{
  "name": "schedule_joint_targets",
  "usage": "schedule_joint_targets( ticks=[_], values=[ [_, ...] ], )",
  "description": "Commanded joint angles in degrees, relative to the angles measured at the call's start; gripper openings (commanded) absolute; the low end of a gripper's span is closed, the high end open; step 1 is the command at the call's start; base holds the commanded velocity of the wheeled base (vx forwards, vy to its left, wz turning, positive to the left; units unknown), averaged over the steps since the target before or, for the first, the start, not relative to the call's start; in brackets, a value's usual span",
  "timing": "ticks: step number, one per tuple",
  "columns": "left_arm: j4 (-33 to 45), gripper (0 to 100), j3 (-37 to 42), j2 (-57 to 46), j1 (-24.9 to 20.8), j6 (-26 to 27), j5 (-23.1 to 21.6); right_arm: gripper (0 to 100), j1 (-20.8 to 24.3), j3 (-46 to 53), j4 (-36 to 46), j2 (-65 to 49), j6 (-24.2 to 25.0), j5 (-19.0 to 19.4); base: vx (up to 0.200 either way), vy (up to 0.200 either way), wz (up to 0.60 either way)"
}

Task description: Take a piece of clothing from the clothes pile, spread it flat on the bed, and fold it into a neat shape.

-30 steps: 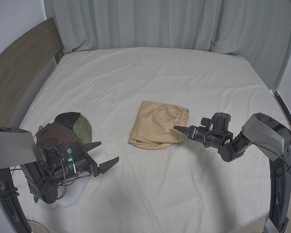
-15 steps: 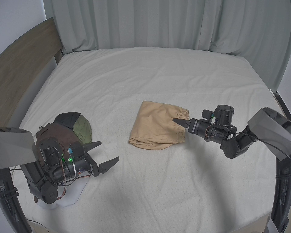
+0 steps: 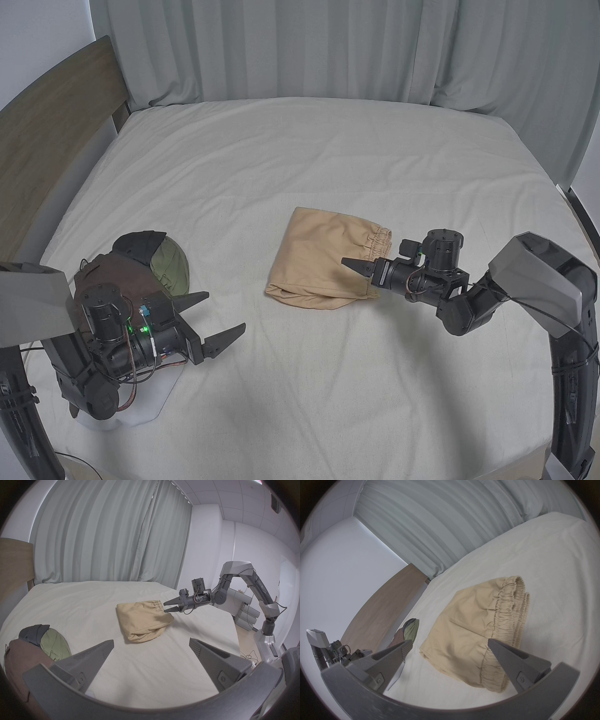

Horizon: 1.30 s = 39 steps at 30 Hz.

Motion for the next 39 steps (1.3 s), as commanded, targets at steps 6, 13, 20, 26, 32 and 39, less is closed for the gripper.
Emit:
schedule_joint_targets(
  ticks=[6, 13, 20, 26, 32, 39],
  values=[
    [-0.1, 100, 0.0, 0.1, 0.0, 0.0, 0.0, 100, 0.3, -1.3, -0.1, 4.1, -0.1, -0.4, 0.000, 0.000, 0.00],
    [-0.1, 100, 0.0, 0.1, 0.0, 0.1, 0.0, 100, 0.3, -0.7, -2.1, 3.7, 0.0, -0.6, 0.000, 0.000, 0.00],
    [-0.1, 100, 0.3, -1.4, -0.2, 0.0, -0.2, 100, 0.4, 4.6, -4.3, -4.1, -0.1, -0.6, 0.000, 0.000, 0.00],
    [-0.1, 100, 1.8, -3.8, -1.8, 0.0, -0.4, 100, 1.5, 17.8, -11.8, -15.2, -1.4, -0.8, 0.000, 0.000, 0.00],
    [-0.1, 100, 7.1, -9.5, -2.3, 1.1, -5.1, 100, 1.0, 33.1, -17.0, -28.2, -10.9, -0.9, 0.000, 0.000, 0.00],
    [-0.1, 100, 12.9, -17.3, -4.2, 2.9, -9.1, 100, 0.1, 47.6, -22.0, -42.8, -19.6, -0.9, 0.000, 0.000, 0.00]
  ],
)
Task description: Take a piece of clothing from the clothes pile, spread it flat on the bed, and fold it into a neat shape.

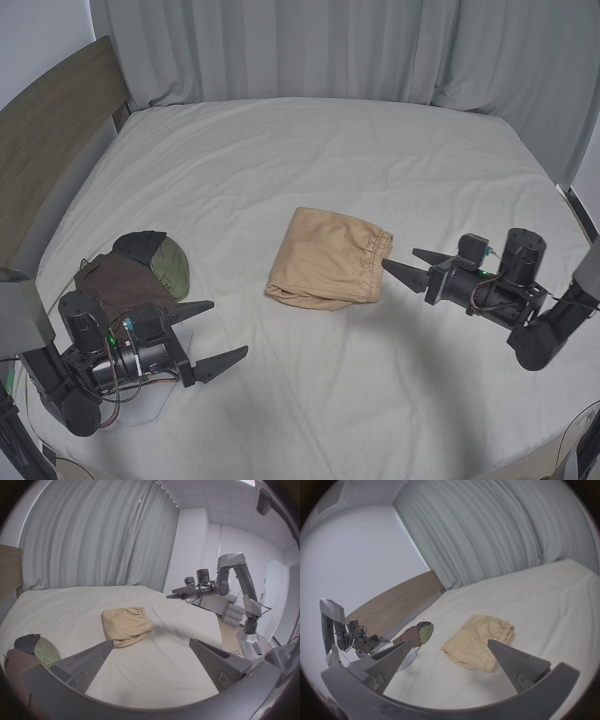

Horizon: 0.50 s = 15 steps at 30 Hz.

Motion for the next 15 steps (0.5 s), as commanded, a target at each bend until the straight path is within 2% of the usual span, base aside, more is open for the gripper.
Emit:
schedule_joint_targets(
  ticks=[1, 7, 10, 15],
  values=[
    [-0.1, 100, 5.5, -9.8, -2.7, 1.2, -2.6, 100, -0.8, 12.9, -4.3, -17.7, -5.8, 0.0, 0.000, 0.000, 0.00],
    [-0.1, 100, 8.7, -18.7, -8.4, 0.3, -2.0, 100, -5.0, 22.6, -4.3, -32.7, -7.8, 0.1, 0.000, 0.000, 0.00],
    [-0.1, 100, 10.0, -23.4, -9.0, -0.1, -1.1, 100, -6.6, 25.0, -3.6, -39.5, -7.8, 0.2, 0.000, 0.000, 0.00],
    [-0.1, 100, 13.8, -29.7, -9.0, -0.3, -0.6, 100, -6.8, 27.5, -3.3, -47.4, -7.8, 0.5, 0.000, 0.000, 0.00]
  ],
)
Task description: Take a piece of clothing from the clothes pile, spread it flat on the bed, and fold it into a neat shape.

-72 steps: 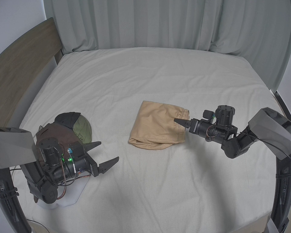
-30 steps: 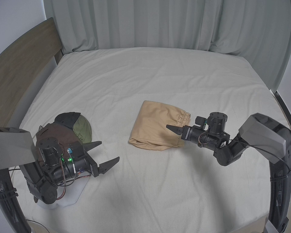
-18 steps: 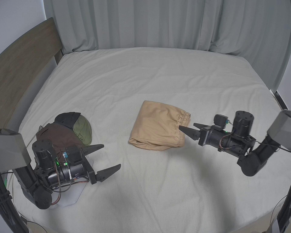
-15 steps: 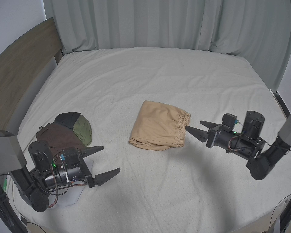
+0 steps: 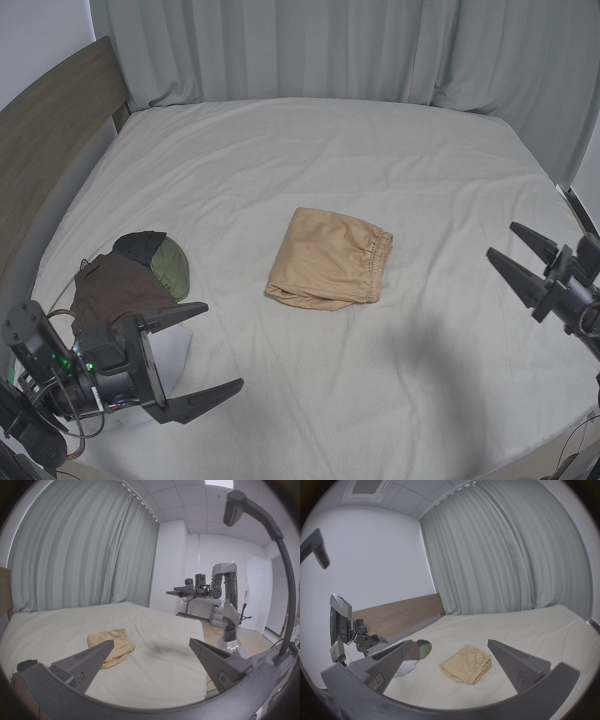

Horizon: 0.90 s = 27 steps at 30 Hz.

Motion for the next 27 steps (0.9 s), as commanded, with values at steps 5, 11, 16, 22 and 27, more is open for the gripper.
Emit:
schedule_joint_targets(
  ticks=[5, 11, 16, 22, 27],
  values=[
    [0.4, 100, 5.4, -18.0, -1.4, -1.8, 5.0, 100, -2.4, 6.3, 0.1, -20.7, -0.4, 0.1, 0.000, 0.000, 0.00],
    [3.2, 100, 5.4, -24.6, -1.3, -4.5, 10.9, 100, -4.7, 10.2, 0.5, -26.9, -2.2, 0.1, 0.000, 0.000, 0.00],
    [10.8, 100, 5.3, -34.8, 0.1, -4.6, 15.0, 100, -8.0, 14.3, 0.6, -33.4, -2.7, 0.4, 0.000, 0.000, 0.00],
    [25.3, 100, 5.1, -49.5, 4.9, -4.5, 17.0, 100, -10.6, 14.6, 5.9, -43.8, -2.7, 0.9, 0.000, 0.000, 0.00],
    [41.1, 100, 4.5, -62.4, 8.9, -4.3, 17.4, 100, -12.8, 14.6, 19.0, -57.4, -3.0, 1.0, 0.000, 0.000, 0.00]
  ],
)
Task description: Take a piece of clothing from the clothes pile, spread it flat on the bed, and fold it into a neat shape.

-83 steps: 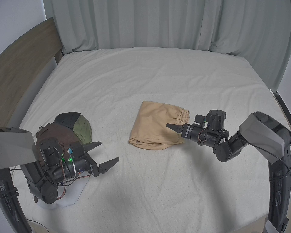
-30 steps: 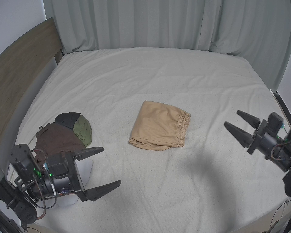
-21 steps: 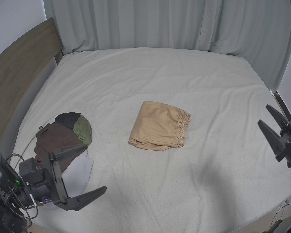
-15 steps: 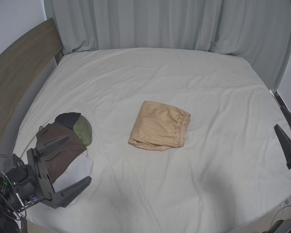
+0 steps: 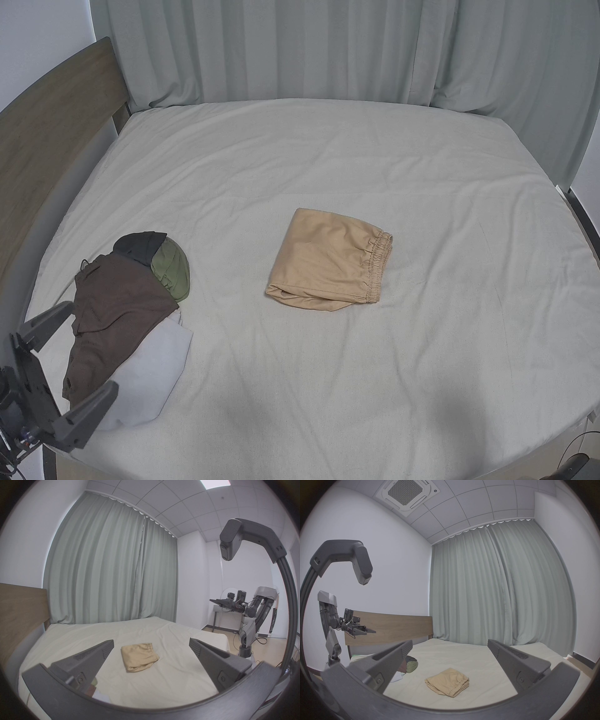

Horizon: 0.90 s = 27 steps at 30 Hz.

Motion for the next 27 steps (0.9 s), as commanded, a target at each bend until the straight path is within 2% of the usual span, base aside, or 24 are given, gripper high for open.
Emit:
schedule_joint_targets(
  ticks=[1, 3, 4, 5, 8, 12, 15, 18, 19, 21, 22, 27],
  values=[
    [15.6, 100, 0.0, -21.1, 6.3, 0.4, 1.2, 100, -3.6, 1.1, 14.8, -21.0, -0.9, 0.3, 0.000, 0.000, 0.00],
    [21.3, 100, -0.5, -25.6, 7.4, 0.5, 1.1, 100, -3.7, 1.1, 22.0, -27.4, -1.5, 0.4, 0.000, 0.000, 0.00],
    [21.8, 100, -0.6, -26.0, 7.5, 0.5, 1.1, 100, -3.7, 1.1, 22.5, -27.9, -1.5, 0.4, 0.000, 0.000, 0.00],
    [26.5, 100, -1.3, -29.8, 8.0, 0.5, 1.2, 100, -3.6, 1.1, 28.9, -33.0, -1.6, 0.4, 0.000, 0.000, 0.00],
    [33.8, 100, -2.6, -36.3, 8.3, 0.4, 1.4, 100, -4.4, 1.1, 37.1, -39.2, -1.6, 0.2, 0.000, 0.000, 0.00],
    [41.9, 100, -3.3, -43.6, 12.2, 0.5, 0.5, 100, -4.8, 1.1, 36.4, -39.2, -1.5, -0.2, 0.000, 0.000, 0.00],
    [42.6, 100, -2.9, -44.5, 12.6, 0.7, 0.8, 100, -4.8, 1.1, 36.9, -39.2, -1.5, -0.4, 0.000, 0.000, 0.00],
    [40.0, 100, -0.8, -44.3, 12.6, 0.3, 1.8, 100, -4.8, 1.1, 39.4, -39.2, -1.5, -3.6, 0.000, 0.000, 0.00],
    [39.9, 100, -0.4, -44.3, 12.6, 0.4, 2.0, 100, -4.8, 1.1, 39.6, -39.2, -1.5, -4.0, 0.000, 0.000, 0.00],
    [41.4, 100, 1.0, -44.3, 12.7, 1.6, 3.3, 100, -4.8, 1.1, 43.1, -39.2, -1.5, -7.4, 0.000, 0.000, 0.00],
    [41.4, 100, 1.0, -44.3, 12.7, 1.6, 3.3, 100, -4.8, 1.1, 43.1, -39.2, -1.5, -7.4, 0.000, 0.000, 0.00],
    [43.0, 100, 1.0, -44.3, 13.2, 2.3, 9.5, 100, -4.8, 1.1, 49.2, -39.2, -1.8, -14.6, 0.000, 0.000, 0.00]
  ],
)
